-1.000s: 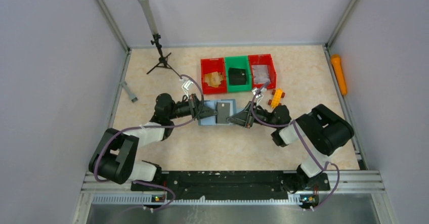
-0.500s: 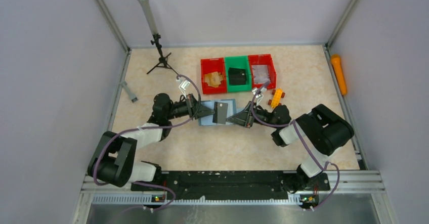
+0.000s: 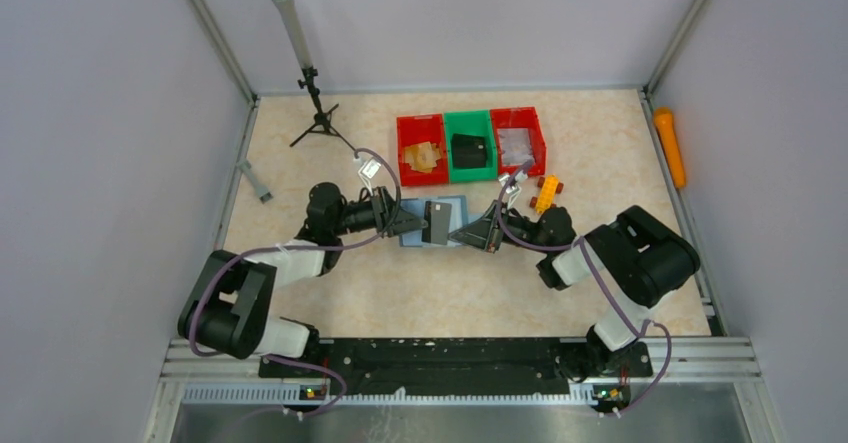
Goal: Take the credit cards out of the card holder
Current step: Remove the credit card from the card holder.
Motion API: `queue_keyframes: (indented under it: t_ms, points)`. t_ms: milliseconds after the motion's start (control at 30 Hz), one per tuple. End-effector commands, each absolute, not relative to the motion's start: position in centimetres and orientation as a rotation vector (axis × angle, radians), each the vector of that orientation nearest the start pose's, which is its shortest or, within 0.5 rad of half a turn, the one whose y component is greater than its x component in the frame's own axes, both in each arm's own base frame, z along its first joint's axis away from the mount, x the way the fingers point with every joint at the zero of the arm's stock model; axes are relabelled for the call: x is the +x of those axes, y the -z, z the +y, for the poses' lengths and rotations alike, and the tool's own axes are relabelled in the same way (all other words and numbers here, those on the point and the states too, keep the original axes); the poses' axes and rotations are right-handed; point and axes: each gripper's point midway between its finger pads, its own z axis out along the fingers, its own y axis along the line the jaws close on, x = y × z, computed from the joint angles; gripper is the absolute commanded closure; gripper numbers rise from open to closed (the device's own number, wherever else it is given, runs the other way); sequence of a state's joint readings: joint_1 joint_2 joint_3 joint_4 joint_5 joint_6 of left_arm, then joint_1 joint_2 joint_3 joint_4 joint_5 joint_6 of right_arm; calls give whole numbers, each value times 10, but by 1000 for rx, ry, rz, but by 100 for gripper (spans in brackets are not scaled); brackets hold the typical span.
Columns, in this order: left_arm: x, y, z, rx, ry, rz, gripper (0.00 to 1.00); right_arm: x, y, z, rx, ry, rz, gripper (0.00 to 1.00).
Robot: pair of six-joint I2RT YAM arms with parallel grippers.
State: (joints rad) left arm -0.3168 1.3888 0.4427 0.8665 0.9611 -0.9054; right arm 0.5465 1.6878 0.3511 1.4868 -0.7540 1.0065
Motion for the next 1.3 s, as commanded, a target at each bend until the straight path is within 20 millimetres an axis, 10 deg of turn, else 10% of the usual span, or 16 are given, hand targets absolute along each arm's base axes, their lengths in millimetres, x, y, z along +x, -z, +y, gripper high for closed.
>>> queue_keyframes:
  t_ms: [0,400,1267]
  points:
    - [249,-174,-258,355,1626,1890,65,211,-209,299,-485,-1734,1410,93]
    - [238,-183,-270,434,1683,1858,100,211,-208,299,-479,-1738,1416,94]
    - [274,-170,-215,129,1459,1884,100,262,-182,249,-96,-1560,1510,97]
